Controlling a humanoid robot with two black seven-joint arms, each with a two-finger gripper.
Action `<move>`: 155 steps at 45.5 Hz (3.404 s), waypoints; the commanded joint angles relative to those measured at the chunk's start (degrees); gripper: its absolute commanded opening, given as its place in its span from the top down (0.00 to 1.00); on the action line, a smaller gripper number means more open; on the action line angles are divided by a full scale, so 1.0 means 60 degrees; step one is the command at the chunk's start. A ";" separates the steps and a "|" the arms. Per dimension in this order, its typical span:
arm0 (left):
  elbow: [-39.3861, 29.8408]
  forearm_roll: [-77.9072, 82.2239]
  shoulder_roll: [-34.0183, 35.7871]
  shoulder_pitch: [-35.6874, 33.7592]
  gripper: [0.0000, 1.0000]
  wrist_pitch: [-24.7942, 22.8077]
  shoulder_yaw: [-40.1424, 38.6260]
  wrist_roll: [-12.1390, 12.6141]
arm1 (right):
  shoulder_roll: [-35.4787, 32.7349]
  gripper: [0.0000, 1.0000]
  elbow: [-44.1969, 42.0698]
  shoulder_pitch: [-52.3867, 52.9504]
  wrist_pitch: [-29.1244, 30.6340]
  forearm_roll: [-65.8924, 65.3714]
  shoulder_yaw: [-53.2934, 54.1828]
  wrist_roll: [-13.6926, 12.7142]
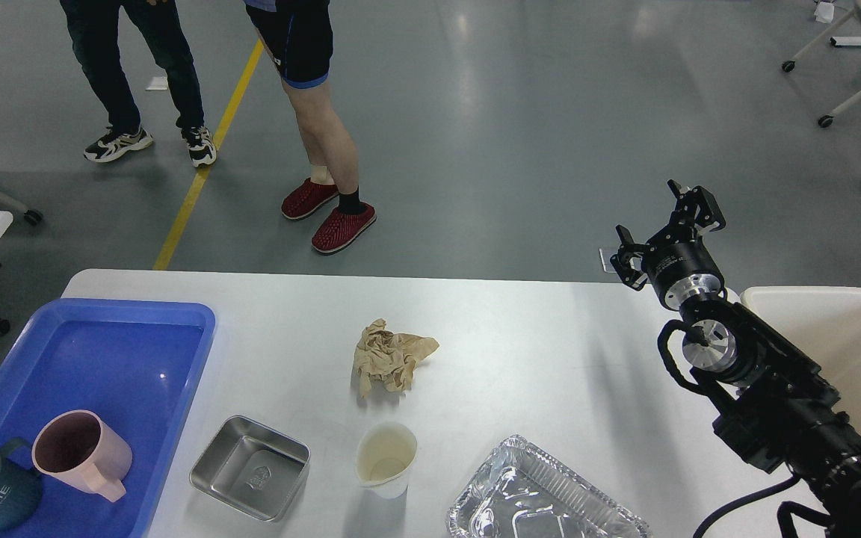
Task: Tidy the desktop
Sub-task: 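Reach the left gripper to the small steel tray and grasp its rim, then lift the steel tray with the left gripper and move it over the blue bin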
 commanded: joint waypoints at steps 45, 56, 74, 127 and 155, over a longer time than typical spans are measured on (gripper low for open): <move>0.2006 0.1332 -0.6904 0.0609 0.05 0.3229 0.3300 0.0922 | 0.0030 0.00 -0.0043 -0.0044 -0.0014 -0.0014 0.0000 0.0000; 0.2168 0.1946 -0.7403 0.0550 0.08 0.3244 0.3872 0.0936 | 0.0030 0.00 -0.0029 -0.0044 0.0000 0.0000 0.0000 0.0000; 0.2695 0.2182 -0.7828 0.0536 0.11 0.3244 0.4561 0.0951 | 0.0015 0.00 -0.0043 -0.0044 0.0000 -0.0014 0.0000 0.0000; 0.3266 0.2064 -0.8809 0.0668 0.82 0.3156 0.4502 0.2226 | 0.0015 0.00 -0.0234 -0.0117 0.0000 -0.0014 0.0000 0.0000; 0.3354 0.1962 -0.8649 -0.0094 1.00 0.2469 0.3742 0.2313 | 0.0015 0.00 -0.0234 -0.0102 0.0000 -0.0014 0.0000 0.0000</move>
